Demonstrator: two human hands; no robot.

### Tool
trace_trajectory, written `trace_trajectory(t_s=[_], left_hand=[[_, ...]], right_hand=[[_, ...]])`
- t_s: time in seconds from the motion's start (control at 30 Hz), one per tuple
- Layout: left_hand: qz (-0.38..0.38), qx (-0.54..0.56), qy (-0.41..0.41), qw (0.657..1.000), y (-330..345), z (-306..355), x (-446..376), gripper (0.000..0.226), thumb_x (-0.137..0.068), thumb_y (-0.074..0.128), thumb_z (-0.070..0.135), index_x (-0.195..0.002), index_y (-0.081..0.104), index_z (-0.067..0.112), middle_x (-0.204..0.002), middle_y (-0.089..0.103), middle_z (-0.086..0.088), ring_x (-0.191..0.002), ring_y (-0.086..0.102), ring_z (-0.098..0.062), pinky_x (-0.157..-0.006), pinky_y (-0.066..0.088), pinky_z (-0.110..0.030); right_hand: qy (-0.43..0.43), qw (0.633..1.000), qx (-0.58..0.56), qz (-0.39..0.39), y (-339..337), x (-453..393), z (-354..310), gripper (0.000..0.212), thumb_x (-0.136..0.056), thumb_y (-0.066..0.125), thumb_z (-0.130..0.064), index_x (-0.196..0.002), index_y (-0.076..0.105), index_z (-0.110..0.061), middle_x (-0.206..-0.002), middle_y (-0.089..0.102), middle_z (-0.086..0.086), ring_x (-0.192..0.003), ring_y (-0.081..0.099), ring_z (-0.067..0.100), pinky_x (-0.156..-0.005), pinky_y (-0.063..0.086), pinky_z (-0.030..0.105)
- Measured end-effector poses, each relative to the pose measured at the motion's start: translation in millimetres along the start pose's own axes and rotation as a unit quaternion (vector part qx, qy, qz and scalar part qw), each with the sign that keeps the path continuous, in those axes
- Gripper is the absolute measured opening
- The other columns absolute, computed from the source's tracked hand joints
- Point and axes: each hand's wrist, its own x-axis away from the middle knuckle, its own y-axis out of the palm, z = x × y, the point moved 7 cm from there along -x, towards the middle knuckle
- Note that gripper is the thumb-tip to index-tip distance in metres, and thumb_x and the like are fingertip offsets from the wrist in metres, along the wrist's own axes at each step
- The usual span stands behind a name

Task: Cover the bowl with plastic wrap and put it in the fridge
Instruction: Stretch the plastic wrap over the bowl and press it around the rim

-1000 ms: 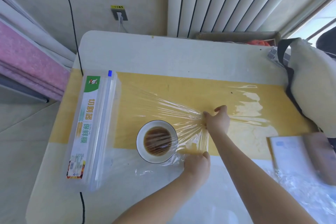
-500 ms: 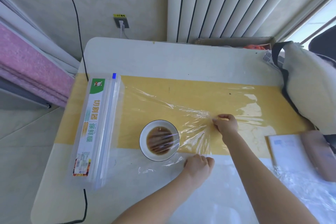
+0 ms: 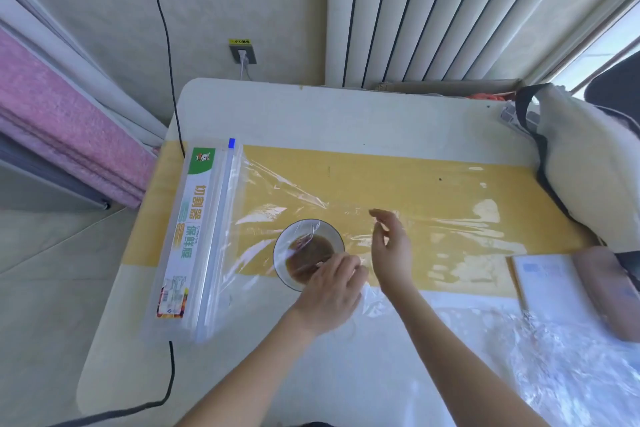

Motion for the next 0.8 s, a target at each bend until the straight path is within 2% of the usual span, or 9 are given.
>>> trace_trajectory(t_s=[0.1,0.17,0.27,0.3,0.37,0.47,0.57,0.8], left_hand=[[0.031,0.021,-0.013,0.999,-16,-11,3,0.024,-0.08,0.046,0.012,-0.104,0.046,0.007,-0.109,0.049,-0.011,-0.097,0.047,-0.028,-0.088,0.042,-0.034],[0.004,0.021,-0.078,0.997,-15,-28,0,0.046,-0.078,0.053,0.026,-0.118,0.047,0.005,-0.127,0.054,-0.015,-0.116,0.047,-0.03,-0.098,0.04,-0.039],[-0.099,-0.002,-0.126,0.987,-3,-53,1,0.09,-0.075,0.052,0.054,-0.144,0.029,0.0,-0.154,0.025,-0.017,-0.144,0.017,-0.028,-0.116,0.013,-0.045],[-0.135,-0.018,-0.124,0.983,2,-58,3,0.101,-0.073,0.049,0.063,-0.147,0.021,0.0,-0.157,0.016,-0.016,-0.147,0.007,-0.026,-0.117,0.006,-0.046],[-0.193,-0.05,-0.118,0.973,7,-65,6,0.114,-0.069,0.044,0.076,-0.15,0.013,0.001,-0.159,0.007,-0.014,-0.148,-0.002,-0.024,-0.117,0.003,-0.047],[-0.24,-0.071,-0.117,0.961,15,-68,9,0.115,-0.067,0.041,0.08,-0.149,0.019,0.002,-0.159,0.013,-0.012,-0.148,0.005,-0.022,-0.116,0.008,-0.05],[-0.249,-0.069,-0.131,0.957,21,-70,13,0.109,-0.069,0.041,0.076,-0.148,0.024,0.005,-0.158,0.02,-0.01,-0.146,0.015,-0.02,-0.114,0.014,-0.051],[-0.242,-0.07,-0.106,0.962,22,-70,13,0.109,-0.065,0.04,0.081,-0.151,0.014,0.019,-0.159,0.012,-0.014,-0.147,0.008,-0.023,-0.111,0.015,-0.058]], right_hand=[[0.011,0.997,-0.01,-0.078,20,18,-3,0.034,-0.101,0.036,-0.014,-0.127,0.056,-0.019,-0.133,0.054,-0.011,-0.125,0.047,0.003,-0.103,0.038,0.023],[0.024,0.993,-0.014,-0.118,32,28,-1,0.038,-0.103,0.033,-0.019,-0.137,0.049,-0.02,-0.145,0.046,-0.009,-0.136,0.038,0.005,-0.111,0.032,0.027],[0.024,0.988,0.018,-0.154,43,35,2,0.043,-0.104,0.03,-0.024,-0.146,0.037,-0.021,-0.155,0.033,-0.007,-0.146,0.022,0.008,-0.116,0.024,0.029],[0.024,0.985,0.031,-0.167,45,36,3,0.044,-0.104,0.029,-0.025,-0.148,0.033,-0.021,-0.156,0.03,-0.008,-0.147,0.018,0.008,-0.117,0.022,0.027],[0.017,0.978,0.063,-0.2,51,39,6,0.046,-0.104,0.027,-0.026,-0.15,0.026,-0.021,-0.157,0.026,-0.008,-0.148,0.012,0.008,-0.118,0.019,0.027],[-0.006,0.968,0.108,-0.227,60,44,12,0.051,-0.105,0.024,-0.026,-0.153,0.011,-0.019,-0.159,0.021,-0.006,-0.15,0.008,0.013,-0.121,0.01,0.035],[0.011,0.964,0.132,-0.229,63,45,22,0.053,-0.104,0.021,-0.029,-0.153,0.002,-0.02,-0.161,0.014,-0.007,-0.15,0.001,0.013,-0.12,0.0,0.033],[0.031,0.957,0.151,-0.246,65,46,33,0.053,-0.104,0.018,-0.032,-0.153,0.0,-0.024,-0.162,0.001,-0.008,-0.149,-0.006,0.009,-0.118,-0.006,0.031]])
